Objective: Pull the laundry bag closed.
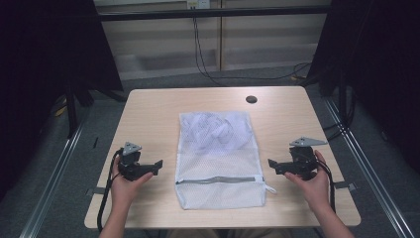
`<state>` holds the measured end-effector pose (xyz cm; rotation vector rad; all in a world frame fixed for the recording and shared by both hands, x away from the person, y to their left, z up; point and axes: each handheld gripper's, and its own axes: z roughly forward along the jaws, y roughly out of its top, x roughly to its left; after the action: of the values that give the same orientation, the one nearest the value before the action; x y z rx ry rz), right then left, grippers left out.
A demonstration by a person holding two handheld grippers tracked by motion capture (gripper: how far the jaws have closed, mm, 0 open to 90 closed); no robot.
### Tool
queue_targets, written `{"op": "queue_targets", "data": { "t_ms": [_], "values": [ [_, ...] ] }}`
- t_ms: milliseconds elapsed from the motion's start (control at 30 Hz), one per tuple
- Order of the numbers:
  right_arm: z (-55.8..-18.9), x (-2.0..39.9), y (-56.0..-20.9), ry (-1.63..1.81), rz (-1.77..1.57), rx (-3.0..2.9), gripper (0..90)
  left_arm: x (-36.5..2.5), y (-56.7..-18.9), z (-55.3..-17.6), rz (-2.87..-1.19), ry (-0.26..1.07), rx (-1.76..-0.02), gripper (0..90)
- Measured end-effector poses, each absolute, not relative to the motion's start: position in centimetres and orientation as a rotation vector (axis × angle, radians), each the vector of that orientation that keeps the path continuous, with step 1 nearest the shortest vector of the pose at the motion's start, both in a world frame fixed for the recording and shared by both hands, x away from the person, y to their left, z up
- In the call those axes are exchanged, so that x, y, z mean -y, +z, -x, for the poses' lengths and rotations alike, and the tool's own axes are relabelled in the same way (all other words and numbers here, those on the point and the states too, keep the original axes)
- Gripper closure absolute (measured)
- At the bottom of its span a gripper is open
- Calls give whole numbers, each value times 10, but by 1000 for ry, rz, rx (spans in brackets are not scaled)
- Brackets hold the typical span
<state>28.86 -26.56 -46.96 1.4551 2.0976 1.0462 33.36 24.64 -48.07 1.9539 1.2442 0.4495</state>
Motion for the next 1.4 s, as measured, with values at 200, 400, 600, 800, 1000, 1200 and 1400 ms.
{"op": "queue_targets", "data": {
  "t_ms": [200,400,600,800,1000,1200,1400],
  "values": [
    [-287,254,-462,1154,-1439,-2149,13,-246,-478,-330,-1957,416,-1193,26],
    [-287,230,-457,1156,-1385,-2190,26,-246,-477,-328,-1976,363,-1187,25],
    [-290,202,-456,1146,-1341,-2254,34,-245,-473,-326,-1988,368,-1170,25],
    [-294,184,-456,1162,-1346,-2283,42,-245,-471,-324,-1995,351,-1167,25],
    [-297,167,-454,1182,-1343,-2310,51,-247,-468,-324,-1986,346,-1175,25],
    [-301,151,-452,1186,-1349,-2336,52,-248,-467,-323,-1989,338,-1169,27],
    [-303,134,-449,1204,-1315,-2363,55,-249,-466,-323,-1980,342,-1172,28]
  ]
}}
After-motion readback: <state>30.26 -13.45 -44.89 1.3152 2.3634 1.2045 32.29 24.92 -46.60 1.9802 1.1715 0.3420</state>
